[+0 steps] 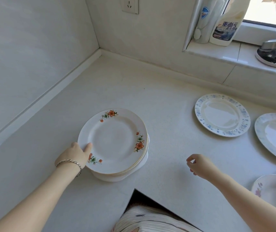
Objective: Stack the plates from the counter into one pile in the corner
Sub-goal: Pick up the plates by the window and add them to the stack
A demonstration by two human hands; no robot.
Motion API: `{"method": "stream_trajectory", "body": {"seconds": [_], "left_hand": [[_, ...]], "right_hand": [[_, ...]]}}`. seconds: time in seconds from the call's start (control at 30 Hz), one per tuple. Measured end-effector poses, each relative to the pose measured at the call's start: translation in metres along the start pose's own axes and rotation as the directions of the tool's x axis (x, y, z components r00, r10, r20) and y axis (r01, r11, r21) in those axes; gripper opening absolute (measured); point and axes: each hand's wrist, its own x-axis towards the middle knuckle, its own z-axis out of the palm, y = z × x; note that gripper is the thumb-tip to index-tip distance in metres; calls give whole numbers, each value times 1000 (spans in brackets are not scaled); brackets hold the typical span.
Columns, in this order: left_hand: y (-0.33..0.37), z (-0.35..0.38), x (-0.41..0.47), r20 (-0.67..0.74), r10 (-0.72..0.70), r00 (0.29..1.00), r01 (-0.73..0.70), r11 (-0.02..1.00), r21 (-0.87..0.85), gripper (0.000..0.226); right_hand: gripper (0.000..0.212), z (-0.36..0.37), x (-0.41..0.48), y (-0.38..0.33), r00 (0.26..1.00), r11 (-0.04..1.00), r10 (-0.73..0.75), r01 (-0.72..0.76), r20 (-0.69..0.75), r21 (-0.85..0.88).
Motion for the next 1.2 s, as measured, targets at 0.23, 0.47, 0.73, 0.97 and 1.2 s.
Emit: {"method": "stream_trajectory", "body": {"seconds": [0.23, 0.47, 0.73, 0.97, 1.2], "left_hand": [[59, -10, -24, -261, 349, 900, -361, 933, 2, 47], [204, -4, -56, 65, 721, 690, -715, 692, -99, 23], [279, 25, -55, 223, 726, 650, -745, 667, -2, 23], [273, 33, -26, 255, 641, 724, -661, 750, -7, 9], [256, 12, -23, 134, 666, 734, -660, 746, -88, 9]], "right_hand": [[22, -5, 5, 25, 997, 993, 72, -73, 11, 88], [33, -45, 28, 42, 973, 919, 205, -155, -103, 361], [41, -111, 87, 86, 822, 92, 566, -142, 66, 986], [34, -119, 106, 98, 823, -95, 562, -29, 78, 995], [35, -125, 75, 89, 898, -174, 434, 8, 70, 985]]}}
